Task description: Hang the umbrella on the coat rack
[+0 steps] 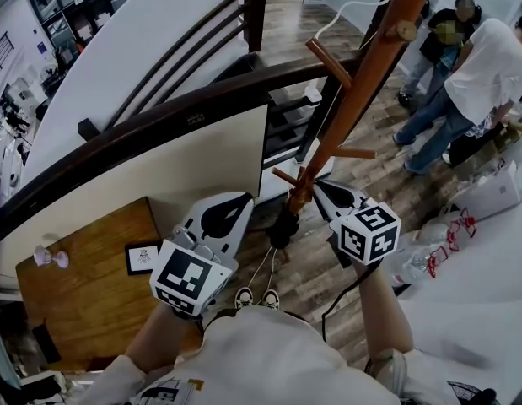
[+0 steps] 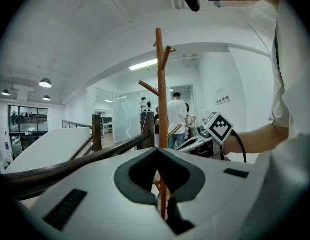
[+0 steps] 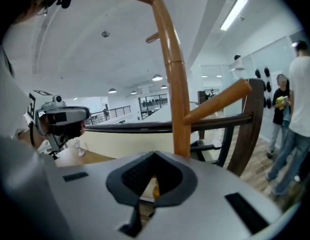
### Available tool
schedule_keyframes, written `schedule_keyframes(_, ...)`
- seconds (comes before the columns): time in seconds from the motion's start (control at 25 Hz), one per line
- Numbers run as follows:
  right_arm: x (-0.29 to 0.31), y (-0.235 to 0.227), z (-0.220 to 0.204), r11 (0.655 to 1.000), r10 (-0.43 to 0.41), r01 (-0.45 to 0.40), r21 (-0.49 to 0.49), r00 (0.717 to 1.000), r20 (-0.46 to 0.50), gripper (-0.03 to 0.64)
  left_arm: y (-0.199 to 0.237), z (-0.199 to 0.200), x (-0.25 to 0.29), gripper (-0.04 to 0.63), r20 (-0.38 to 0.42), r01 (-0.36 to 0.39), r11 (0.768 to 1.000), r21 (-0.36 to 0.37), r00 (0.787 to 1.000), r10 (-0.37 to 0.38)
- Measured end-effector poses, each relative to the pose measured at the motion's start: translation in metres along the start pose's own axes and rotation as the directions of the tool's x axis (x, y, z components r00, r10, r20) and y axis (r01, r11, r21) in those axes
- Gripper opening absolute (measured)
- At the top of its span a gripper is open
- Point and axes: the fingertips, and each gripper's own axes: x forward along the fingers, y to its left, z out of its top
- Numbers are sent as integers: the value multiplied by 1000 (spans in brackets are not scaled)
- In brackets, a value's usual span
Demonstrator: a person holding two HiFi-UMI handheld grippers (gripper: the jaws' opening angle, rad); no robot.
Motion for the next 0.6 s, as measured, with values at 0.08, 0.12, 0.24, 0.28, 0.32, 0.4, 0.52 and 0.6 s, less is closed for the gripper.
schedule_keyframes(0.08,6,-6,-12,1000,-11,11,4,1000,-28,3,2,-4,2,3,-10,0,1000,-7,1000,0)
schedule_keyframes(0.12,8,-8,-17,1000,-25,25,-12,999,-44,3,2,-5,3,3,-13,0,1000,-14,1000,0)
schedule_keyframes(0.24,12,-14,-26,997,-60,57,-45,996,-67,3,6,-6,4,3,-8,-5,999,-35,1000,5)
schedule_keyframes(0.28,13,-17,-27,998,-58,56,-32,996,-63,3,7,-6,5,3,-9,-8,999,-34,1000,7)
schedule_keyframes(0.32,15,-19,-27,998,-56,55,-19,997,-59,3,8,-8,5,3,-12,-11,1000,-27,1000,10)
schedule_keyframes(0.4,19,-23,-30,998,-59,59,-8,996,-60,3,8,-11,7,3,-23,-15,1000,-12,1000,14)
schedule_keyframes(0.52,26,-33,-37,997,-70,71,18,995,-68,3,8,-17,9,3,-37,-15,1000,-16,999,15)
schedule_keyframes(0.6,30,-39,-39,995,-66,70,65,996,-61,3,7,-19,11,3,-44,-15,1000,-20,999,14)
